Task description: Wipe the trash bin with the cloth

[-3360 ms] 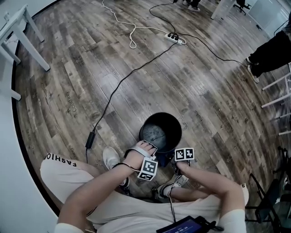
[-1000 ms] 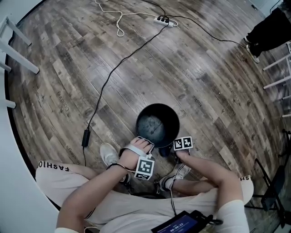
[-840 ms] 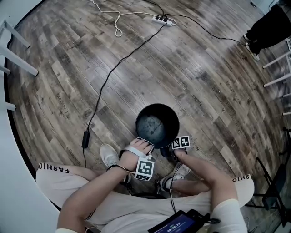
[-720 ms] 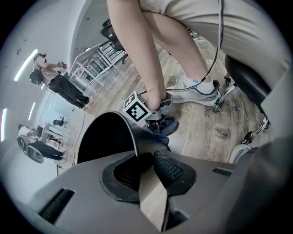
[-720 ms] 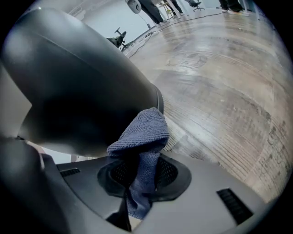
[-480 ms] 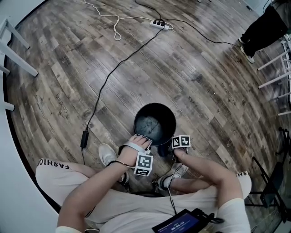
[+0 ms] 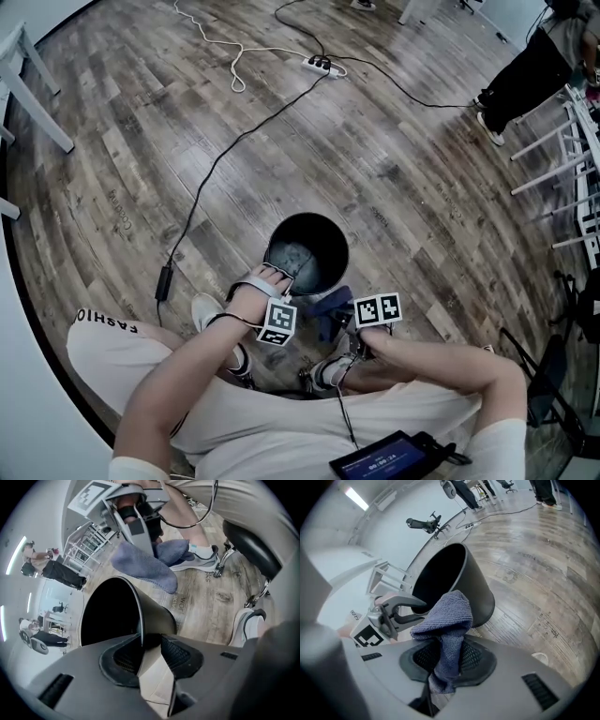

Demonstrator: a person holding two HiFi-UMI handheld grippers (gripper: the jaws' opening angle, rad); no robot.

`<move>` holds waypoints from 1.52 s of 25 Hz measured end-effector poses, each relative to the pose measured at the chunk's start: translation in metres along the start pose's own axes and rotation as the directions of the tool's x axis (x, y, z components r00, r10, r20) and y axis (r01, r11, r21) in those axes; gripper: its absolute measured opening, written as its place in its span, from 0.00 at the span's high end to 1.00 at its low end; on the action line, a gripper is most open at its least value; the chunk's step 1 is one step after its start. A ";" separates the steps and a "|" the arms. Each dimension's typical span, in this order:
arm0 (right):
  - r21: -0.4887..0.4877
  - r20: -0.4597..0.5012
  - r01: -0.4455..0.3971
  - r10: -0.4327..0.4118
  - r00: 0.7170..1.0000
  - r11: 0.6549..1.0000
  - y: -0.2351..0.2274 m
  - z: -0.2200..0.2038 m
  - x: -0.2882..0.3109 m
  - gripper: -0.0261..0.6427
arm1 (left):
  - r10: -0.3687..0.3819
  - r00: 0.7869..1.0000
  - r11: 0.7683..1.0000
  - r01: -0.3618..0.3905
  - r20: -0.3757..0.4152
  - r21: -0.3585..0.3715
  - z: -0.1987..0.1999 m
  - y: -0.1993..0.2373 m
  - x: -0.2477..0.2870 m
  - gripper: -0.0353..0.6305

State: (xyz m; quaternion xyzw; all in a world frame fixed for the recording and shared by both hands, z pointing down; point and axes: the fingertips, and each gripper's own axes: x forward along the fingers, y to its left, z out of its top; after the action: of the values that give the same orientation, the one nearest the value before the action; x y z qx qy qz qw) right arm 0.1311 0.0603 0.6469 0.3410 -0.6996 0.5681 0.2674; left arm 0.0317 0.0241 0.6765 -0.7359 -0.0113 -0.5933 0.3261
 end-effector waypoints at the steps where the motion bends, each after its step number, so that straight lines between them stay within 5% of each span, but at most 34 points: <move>1: -0.005 0.008 -0.007 0.008 1.000 1.000 0.006 0.003 -0.001 0.84 | -0.002 1.000 1.000 0.002 0.001 -0.001 0.001 0.000 0.000 0.73; 10: -0.049 0.007 0.028 -0.027 1.000 0.998 -0.012 0.025 0.018 0.84 | -0.006 0.999 1.000 0.006 0.047 0.016 0.027 -0.008 -0.005 0.79; 20: -0.067 -0.042 0.050 -0.053 0.998 0.996 -0.090 0.013 0.091 0.84 | -0.013 0.998 1.000 0.013 0.063 0.005 0.035 -0.005 -0.004 0.79; 28: 0.045 -0.058 0.052 -0.049 0.997 0.998 -0.162 0.000 0.156 0.84 | -0.005 0.998 1.000 0.006 0.063 -0.011 0.040 0.002 -0.003 0.79; 38: 0.054 -0.132 0.122 -0.114 0.985 0.991 -0.138 0.014 0.103 0.84 | 0.025 1.000 0.999 -0.025 0.016 -0.029 0.039 -0.001 -0.001 0.78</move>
State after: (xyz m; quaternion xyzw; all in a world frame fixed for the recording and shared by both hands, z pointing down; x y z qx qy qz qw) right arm 0.1749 0.0117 0.8074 0.3525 -0.6418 0.5933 0.3344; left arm 0.0649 0.0439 0.6730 -0.7454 0.0037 -0.5832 0.3229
